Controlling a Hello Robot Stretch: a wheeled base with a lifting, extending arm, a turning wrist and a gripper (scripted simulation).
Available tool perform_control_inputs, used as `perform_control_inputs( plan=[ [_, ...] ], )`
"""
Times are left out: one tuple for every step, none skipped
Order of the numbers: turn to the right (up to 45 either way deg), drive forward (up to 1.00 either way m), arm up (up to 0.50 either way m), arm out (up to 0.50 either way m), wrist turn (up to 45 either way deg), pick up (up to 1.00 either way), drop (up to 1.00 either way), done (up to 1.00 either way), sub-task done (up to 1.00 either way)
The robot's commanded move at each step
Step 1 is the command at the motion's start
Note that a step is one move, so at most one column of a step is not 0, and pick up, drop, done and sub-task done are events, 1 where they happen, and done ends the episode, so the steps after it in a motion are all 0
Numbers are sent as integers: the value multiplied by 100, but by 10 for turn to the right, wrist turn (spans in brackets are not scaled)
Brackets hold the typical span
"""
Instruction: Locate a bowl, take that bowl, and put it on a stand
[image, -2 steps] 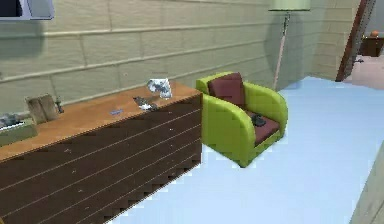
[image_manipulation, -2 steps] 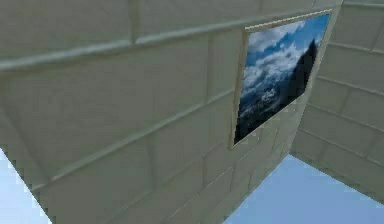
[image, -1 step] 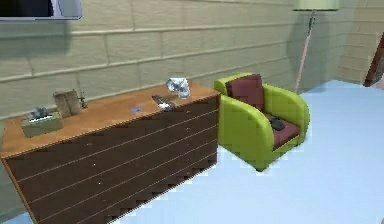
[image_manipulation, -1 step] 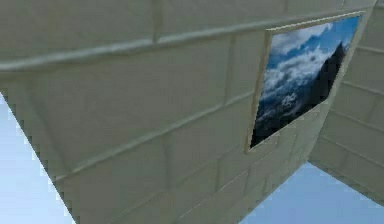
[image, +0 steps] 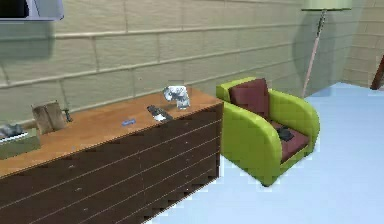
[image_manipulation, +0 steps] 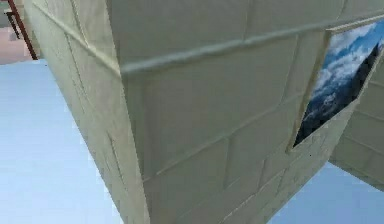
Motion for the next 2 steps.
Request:
perform_control_inputs(
  plan=[
    [60, 0, 0, 0, 0, 0, 0, 0, 0],
    [0, 25, 0, 0, 0, 0, 0, 0, 0]
  ],
)
